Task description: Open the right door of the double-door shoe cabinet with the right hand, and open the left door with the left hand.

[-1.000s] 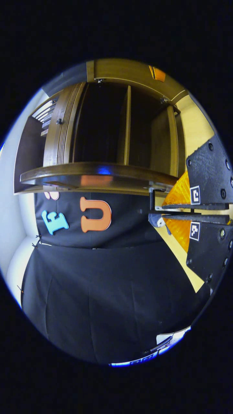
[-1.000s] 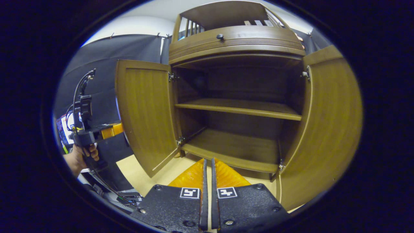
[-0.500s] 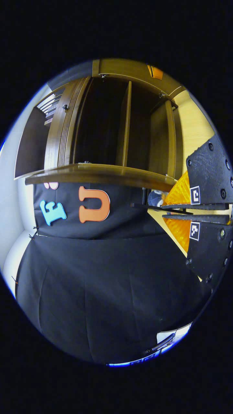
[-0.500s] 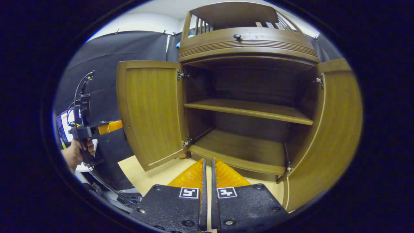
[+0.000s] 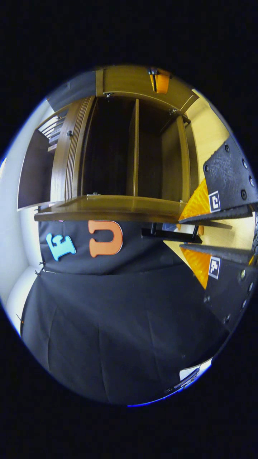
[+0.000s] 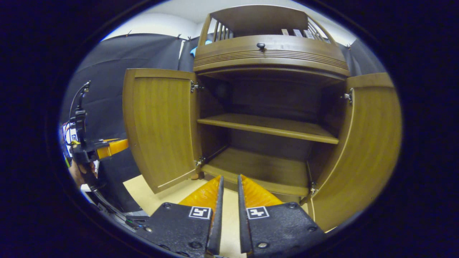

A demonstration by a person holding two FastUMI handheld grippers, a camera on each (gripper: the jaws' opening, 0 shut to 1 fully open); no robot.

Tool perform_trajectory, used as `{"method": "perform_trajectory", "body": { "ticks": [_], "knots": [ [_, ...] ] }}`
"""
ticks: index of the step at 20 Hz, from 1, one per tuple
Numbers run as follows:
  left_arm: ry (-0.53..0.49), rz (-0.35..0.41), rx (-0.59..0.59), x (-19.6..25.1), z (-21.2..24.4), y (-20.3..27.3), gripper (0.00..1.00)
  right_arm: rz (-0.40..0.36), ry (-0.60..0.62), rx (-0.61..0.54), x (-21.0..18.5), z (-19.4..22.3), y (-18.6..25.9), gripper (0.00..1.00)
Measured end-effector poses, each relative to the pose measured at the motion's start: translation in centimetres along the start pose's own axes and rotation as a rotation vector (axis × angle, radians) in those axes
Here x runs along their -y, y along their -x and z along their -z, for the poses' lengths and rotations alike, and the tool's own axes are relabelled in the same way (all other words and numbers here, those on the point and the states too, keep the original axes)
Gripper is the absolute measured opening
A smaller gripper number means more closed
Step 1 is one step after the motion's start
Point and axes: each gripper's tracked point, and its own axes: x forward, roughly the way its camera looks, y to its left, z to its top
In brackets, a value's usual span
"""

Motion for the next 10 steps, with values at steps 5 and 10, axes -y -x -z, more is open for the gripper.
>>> {"method": "perform_trajectory", "body": {
  "ticks": [5,10],
  "knots": [
    [-0.034,0.08,-0.01,5.5,0.0,1.8,0.74,0.048,-0.012,0.056,1.8,-1.6,0.5,0.53],
    [-0.135,0.181,0.065,11.3,-3.1,2.3,0.92,0.097,-0.035,0.108,3.1,-3.2,1.7,0.57]
  ]
}}
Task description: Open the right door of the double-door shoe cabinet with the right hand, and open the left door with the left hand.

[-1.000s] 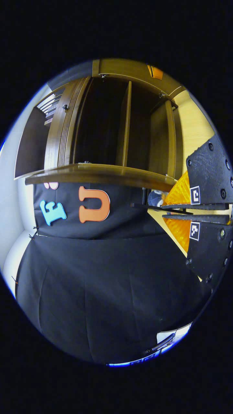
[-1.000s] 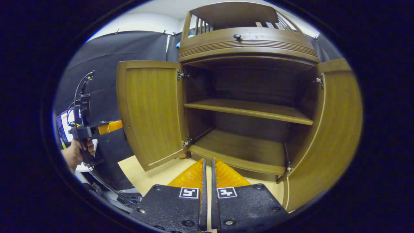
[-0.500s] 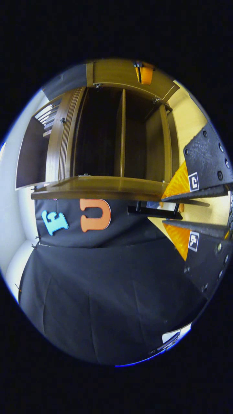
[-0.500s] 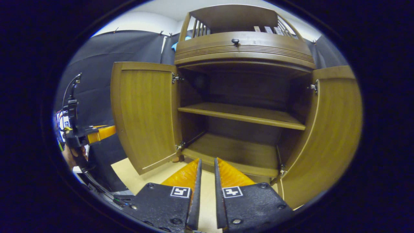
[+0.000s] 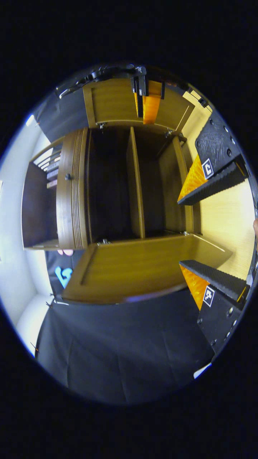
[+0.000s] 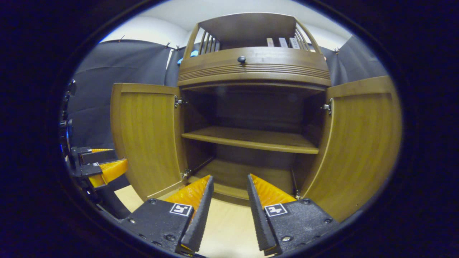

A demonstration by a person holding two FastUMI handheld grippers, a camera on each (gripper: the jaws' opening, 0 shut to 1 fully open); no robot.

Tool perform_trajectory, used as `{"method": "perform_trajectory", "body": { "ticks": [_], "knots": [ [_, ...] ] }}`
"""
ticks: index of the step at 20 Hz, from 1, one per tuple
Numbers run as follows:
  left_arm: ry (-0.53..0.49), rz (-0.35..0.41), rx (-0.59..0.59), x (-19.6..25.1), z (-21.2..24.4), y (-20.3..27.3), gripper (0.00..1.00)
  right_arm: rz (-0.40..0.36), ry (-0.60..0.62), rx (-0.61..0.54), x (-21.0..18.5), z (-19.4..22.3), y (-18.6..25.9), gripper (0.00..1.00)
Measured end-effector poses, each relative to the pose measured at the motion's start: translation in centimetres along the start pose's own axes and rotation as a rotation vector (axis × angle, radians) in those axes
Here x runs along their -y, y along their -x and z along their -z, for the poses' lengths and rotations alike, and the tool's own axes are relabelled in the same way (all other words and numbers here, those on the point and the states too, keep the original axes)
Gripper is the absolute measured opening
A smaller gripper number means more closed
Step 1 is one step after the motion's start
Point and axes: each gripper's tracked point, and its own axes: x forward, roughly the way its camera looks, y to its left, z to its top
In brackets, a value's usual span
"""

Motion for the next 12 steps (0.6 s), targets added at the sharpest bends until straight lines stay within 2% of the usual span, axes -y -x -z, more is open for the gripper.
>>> {"method": "perform_trajectory", "body": {
  "ticks": [1,4,6,7,8,9,12],
  "knots": [
    [-0.006,0.015,0.018,0.7,-0.7,-0.4,0.96,0.008,0.003,0.017,0.8,-0.5,0.4,0.68],
    [0.02,0.048,0.066,3.0,-3.8,-1.5,0.96,0.04,0.022,0.063,2.2,-1.6,1.6,0.71],
    [0.066,0.064,0.086,3.9,-4.9,-2.0,0.96,0.061,0.028,0.087,3.0,-2.3,2.3,0.82],
    [0.086,0.069,0.098,4.2,-5.4,-2.3,0.96,0.072,0.028,0.097,3.6,-2.5,2.4,0.84],
    [0.099,0.07,0.116,4.4,-6.0,-2.4,0.96,0.077,0.024,0.106,4.0,-2.9,2.7,0.8],
    [0.104,0.066,0.138,4.4,-6.9,-2.6,0.96,0.091,0.02,0.116,4.6,-3.3,2.8,0.87],
    [0.11,0.067,0.184,4.7,-8.9,-3.1,1.0,0.114,0.003,0.14,5.9,-4.2,3.3,0.96]
  ]
}}
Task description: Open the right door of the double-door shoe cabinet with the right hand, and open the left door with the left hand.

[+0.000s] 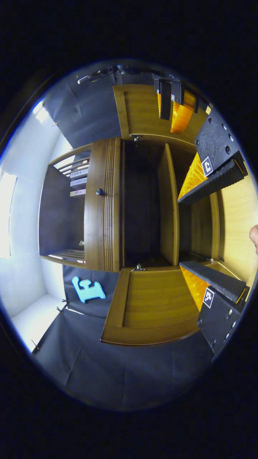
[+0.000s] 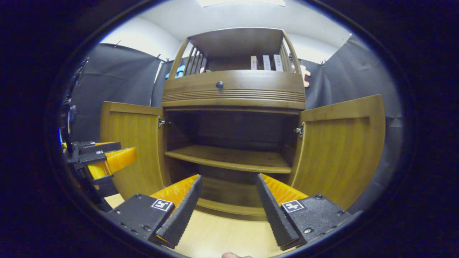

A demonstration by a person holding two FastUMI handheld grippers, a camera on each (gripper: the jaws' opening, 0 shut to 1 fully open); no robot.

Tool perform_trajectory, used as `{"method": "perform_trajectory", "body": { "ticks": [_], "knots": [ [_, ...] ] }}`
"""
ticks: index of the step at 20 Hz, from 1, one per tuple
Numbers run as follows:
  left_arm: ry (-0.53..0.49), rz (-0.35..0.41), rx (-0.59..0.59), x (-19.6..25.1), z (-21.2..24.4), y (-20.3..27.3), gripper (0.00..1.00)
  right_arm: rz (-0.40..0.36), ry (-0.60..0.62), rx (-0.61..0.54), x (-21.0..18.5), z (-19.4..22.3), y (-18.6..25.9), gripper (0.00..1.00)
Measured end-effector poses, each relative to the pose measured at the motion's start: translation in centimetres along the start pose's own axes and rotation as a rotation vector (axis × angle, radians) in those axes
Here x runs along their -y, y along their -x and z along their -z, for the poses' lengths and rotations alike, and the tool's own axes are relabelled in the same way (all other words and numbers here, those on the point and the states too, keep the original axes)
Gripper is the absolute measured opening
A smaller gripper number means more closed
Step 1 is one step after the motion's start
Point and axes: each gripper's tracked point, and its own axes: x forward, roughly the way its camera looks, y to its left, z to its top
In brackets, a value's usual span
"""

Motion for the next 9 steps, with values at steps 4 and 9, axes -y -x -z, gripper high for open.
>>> {"method": "perform_trajectory", "body": {
  "ticks": [4,9],
  "knots": [
    [0.018,0.014,0.028,1.1,-1.1,-0.6,1.0,0.013,-0.007,0.03,0.8,-0.9,0.1,0.96],
    [0.039,0.007,0.029,1.4,-1.9,-1.3,0.97,0.001,-0.015,0.048,0.9,-1.7,-0.1,0.96]
  ]
}}
